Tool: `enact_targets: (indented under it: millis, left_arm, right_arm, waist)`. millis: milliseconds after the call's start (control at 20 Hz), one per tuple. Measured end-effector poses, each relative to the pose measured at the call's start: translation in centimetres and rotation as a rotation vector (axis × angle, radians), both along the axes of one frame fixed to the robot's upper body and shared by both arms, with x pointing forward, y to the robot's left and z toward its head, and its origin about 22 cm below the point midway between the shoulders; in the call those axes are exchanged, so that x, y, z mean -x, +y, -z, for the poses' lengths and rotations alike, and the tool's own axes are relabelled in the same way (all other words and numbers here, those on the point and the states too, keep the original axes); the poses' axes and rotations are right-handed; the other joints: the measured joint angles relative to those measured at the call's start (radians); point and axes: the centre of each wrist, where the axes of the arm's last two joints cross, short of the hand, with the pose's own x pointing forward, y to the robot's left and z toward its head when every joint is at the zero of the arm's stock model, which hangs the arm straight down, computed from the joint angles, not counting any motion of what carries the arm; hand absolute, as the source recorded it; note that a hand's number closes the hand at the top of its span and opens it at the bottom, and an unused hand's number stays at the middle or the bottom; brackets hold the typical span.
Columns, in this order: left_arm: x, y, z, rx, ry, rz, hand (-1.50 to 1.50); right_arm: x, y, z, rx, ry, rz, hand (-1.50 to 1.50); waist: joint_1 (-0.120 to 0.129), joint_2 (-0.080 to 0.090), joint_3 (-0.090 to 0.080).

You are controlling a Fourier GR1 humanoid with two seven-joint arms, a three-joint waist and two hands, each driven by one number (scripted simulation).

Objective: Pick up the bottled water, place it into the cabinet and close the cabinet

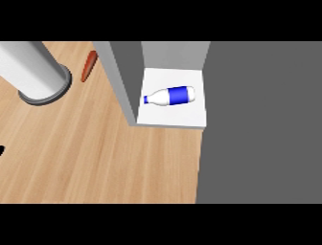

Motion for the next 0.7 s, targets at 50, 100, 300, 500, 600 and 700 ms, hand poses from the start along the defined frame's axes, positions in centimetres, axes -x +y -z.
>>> enact_targets:
  millis: [50,100,300,500,600,700]
  left_arm:
    - [0.1,0.3,-0.1,-0.004,0.001,-0.001,-1.5]
    - [0.2,0.5,-0.2,-0.004,0.001,-0.001,-1.5]
    - [0.5,1.5,-0.5,-0.015,0.005,0.003,-1.5]
    - [0.8,2.2,-0.8,-0.014,0.003,0.01,-1.5]
    - [0.9,2.5,-0.8,-0.011,0.001,0.012,-1.5]
    - [1.1,2.9,-0.9,-0.012,0.002,0.016,-1.5]
  right_arm:
    - [-0.2,0.4,-0.1,0.0,0.003,-0.005,1.5]
    - [-0.4,0.7,-0.1,0.001,0.008,-0.01,1.5]
    - [-1.4,2.4,-0.4,0.0,0.021,-0.029,1.5]
    - [-2.3,4.1,-1.0,0.002,0.031,-0.05,1.5]
    - [-2.7,5.2,-1.4,-0.006,0.035,-0.064,1.5]
    - [-3.1,6.3,-1.8,-0.013,0.033,-0.077,1.5]
  waist:
    - [0.001,0.0,0.0]
    - [0.004,0.0,-0.001]
    - [0.011,0.0,-0.002]
    - [0.017,0.0,-0.002]
    - [0.022,0.001,-0.002]
    - [0.03,0.002,-0.001]
